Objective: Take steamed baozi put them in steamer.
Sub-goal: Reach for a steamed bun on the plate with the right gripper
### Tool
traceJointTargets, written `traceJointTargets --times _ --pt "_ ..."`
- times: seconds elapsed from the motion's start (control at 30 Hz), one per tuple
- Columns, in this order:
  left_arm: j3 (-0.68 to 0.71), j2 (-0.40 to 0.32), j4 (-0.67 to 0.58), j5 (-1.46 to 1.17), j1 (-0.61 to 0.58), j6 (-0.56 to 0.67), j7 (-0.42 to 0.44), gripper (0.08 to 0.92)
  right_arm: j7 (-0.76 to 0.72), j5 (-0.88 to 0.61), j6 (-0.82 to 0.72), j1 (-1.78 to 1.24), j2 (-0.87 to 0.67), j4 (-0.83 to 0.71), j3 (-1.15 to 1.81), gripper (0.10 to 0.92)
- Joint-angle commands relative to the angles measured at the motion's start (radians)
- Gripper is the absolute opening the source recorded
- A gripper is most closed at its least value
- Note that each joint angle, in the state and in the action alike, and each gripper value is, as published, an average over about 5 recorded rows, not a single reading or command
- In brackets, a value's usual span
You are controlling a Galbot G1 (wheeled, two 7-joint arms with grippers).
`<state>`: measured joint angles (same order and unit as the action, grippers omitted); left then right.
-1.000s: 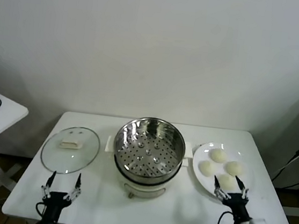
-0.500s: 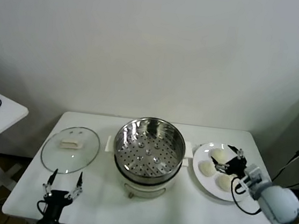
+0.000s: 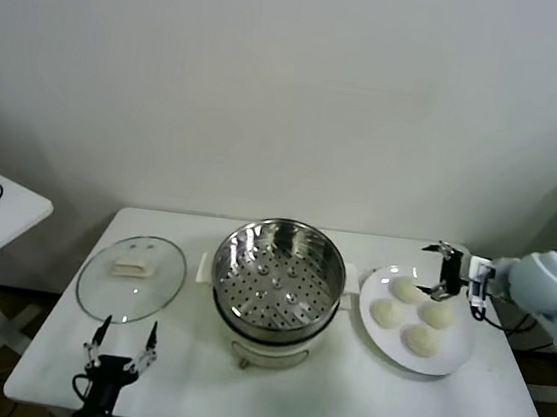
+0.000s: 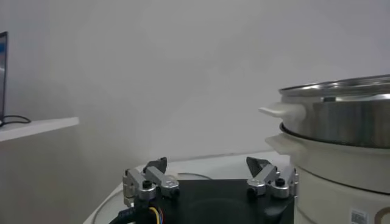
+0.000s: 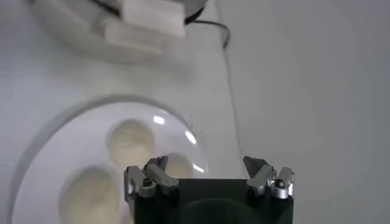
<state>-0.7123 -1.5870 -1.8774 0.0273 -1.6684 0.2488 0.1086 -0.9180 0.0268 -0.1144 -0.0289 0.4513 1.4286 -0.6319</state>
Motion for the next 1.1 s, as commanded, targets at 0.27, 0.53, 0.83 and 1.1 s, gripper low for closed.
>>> traceJointTargets --times 0.27,0.53,0.83,1.1 --pt "-0.011 -0.001 0.010 -0.002 0.001 0.002 0.003 0.823 -0.235 -0.028 0.133 0.421 0.294 -0.469 -0.520 0.823" --pt "-0.022 -0.002 0.014 -0.007 0.003 -0.001 0.011 0.823 -0.217 0.066 0.169 0.265 0.446 -0.707 -0.373 0.823" --pt "-0.029 -0.006 0.014 -0.019 0.005 0.003 0.008 0.823 -0.204 0.107 0.176 0.158 0.546 -0.828 -0.250 0.823" --pt "-0.031 -0.003 0.015 -0.016 -0.003 0.006 0.009 0.823 -0.195 0.149 0.180 0.103 0.595 -0.888 -0.165 0.823"
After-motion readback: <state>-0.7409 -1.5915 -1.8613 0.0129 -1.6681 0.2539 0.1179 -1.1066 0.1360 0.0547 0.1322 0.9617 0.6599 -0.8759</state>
